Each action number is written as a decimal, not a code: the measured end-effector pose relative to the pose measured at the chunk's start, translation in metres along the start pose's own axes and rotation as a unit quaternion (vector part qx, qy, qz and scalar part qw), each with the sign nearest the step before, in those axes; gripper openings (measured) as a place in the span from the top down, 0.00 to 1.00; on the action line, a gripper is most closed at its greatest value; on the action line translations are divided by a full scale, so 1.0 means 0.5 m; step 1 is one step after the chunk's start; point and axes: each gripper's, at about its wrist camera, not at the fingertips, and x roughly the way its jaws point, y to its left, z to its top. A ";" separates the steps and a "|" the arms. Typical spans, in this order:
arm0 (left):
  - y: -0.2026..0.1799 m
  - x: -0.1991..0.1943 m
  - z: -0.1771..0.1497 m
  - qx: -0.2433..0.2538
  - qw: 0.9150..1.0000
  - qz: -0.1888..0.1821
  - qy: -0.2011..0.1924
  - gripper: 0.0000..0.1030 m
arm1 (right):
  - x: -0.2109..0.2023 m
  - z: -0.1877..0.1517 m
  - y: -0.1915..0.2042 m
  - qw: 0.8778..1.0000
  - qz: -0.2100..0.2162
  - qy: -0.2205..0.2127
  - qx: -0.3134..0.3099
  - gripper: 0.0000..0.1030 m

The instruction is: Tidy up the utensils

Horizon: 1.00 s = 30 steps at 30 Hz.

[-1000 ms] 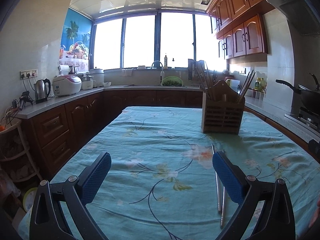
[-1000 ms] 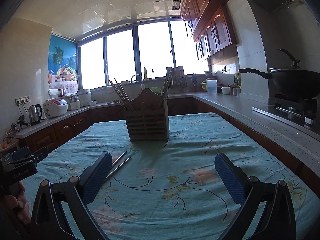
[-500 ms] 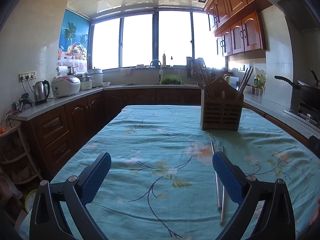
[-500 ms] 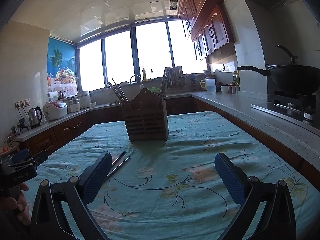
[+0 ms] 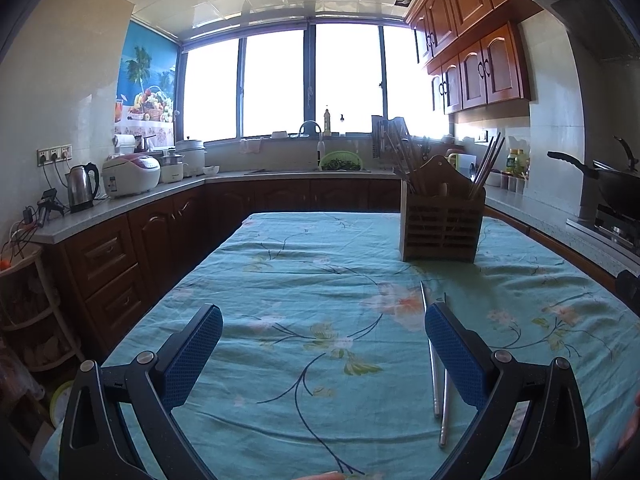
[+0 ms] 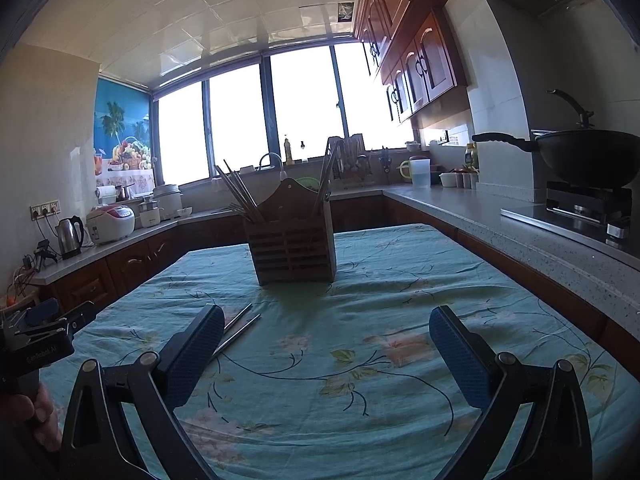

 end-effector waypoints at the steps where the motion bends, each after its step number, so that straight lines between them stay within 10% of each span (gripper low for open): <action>1: 0.000 -0.001 0.000 0.000 1.000 0.000 -0.001 0.01 | 0.000 -0.001 0.000 1.000 0.000 -0.001 0.000 0.00; 30: -0.027 -0.011 -0.002 0.015 1.000 0.005 -0.013 0.01 | -0.005 -0.001 0.002 1.000 0.010 -0.009 0.000 0.00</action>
